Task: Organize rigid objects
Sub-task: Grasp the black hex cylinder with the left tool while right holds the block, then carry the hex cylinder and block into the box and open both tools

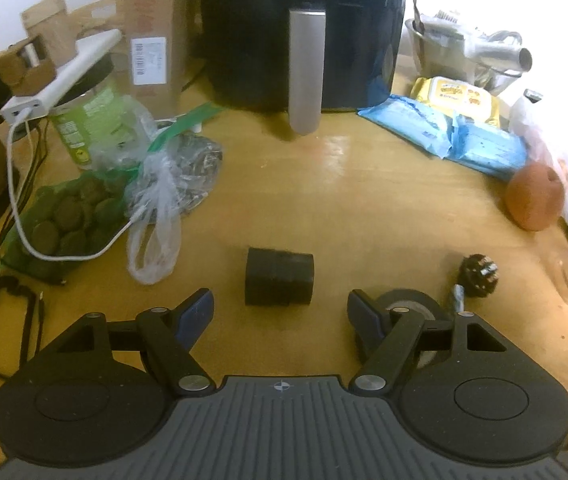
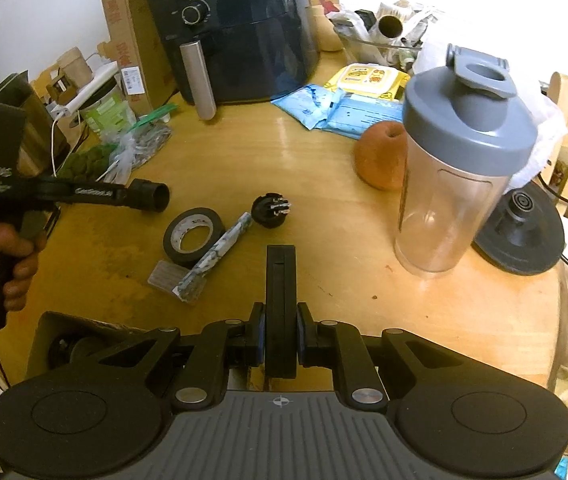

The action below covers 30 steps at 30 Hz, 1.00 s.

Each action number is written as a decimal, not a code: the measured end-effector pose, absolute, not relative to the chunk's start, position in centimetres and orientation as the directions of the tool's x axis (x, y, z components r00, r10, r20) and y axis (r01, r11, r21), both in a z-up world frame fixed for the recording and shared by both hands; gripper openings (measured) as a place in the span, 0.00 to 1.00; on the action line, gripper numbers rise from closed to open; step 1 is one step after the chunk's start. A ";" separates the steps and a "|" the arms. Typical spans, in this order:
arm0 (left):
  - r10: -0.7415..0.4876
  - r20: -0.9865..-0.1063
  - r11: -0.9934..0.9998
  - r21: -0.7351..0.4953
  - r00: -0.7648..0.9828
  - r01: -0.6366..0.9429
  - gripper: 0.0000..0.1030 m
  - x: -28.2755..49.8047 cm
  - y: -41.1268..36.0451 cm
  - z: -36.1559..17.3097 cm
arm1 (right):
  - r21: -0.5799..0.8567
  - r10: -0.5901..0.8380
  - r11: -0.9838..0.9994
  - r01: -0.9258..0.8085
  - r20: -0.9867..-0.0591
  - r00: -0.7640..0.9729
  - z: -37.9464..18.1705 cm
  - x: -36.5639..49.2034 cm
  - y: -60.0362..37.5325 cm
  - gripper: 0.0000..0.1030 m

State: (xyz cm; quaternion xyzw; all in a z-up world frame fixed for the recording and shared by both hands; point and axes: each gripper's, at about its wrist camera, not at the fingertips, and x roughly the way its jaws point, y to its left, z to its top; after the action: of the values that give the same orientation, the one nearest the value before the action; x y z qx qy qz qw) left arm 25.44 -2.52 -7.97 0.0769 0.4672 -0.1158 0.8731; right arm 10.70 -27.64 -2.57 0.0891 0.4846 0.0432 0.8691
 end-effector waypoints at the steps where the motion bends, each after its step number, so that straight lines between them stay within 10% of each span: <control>1: -0.128 -0.836 0.960 0.030 0.534 0.277 0.71 25.8 -2.7 -8.2 | 0.196 0.159 0.980 0.015 -0.834 0.528 -2.5 10.6 -27.7 0.17; 12: -0.101 -0.855 0.959 0.052 0.508 0.278 0.70 28.7 -2.9 -9.8 | 0.203 0.134 0.977 0.067 -0.827 0.546 -2.1 9.0 -29.0 0.17; 14: -0.114 -0.870 0.956 0.035 0.479 0.290 0.43 29.2 -3.0 -10.1 | 0.203 0.130 0.976 0.074 -0.827 0.547 -2.1 8.7 -29.1 0.17; 30: -0.194 -0.861 0.952 -0.049 0.470 0.303 0.43 27.0 -2.1 -7.6 | 0.215 0.134 0.973 0.080 -0.817 0.560 -1.7 8.0 -28.6 0.17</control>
State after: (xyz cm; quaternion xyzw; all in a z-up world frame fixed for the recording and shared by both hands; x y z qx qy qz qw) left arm 27.01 -2.13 -7.64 0.0551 0.4938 -0.1451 0.8556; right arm 7.97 -28.55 -1.67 0.1144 0.4686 0.0155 0.8758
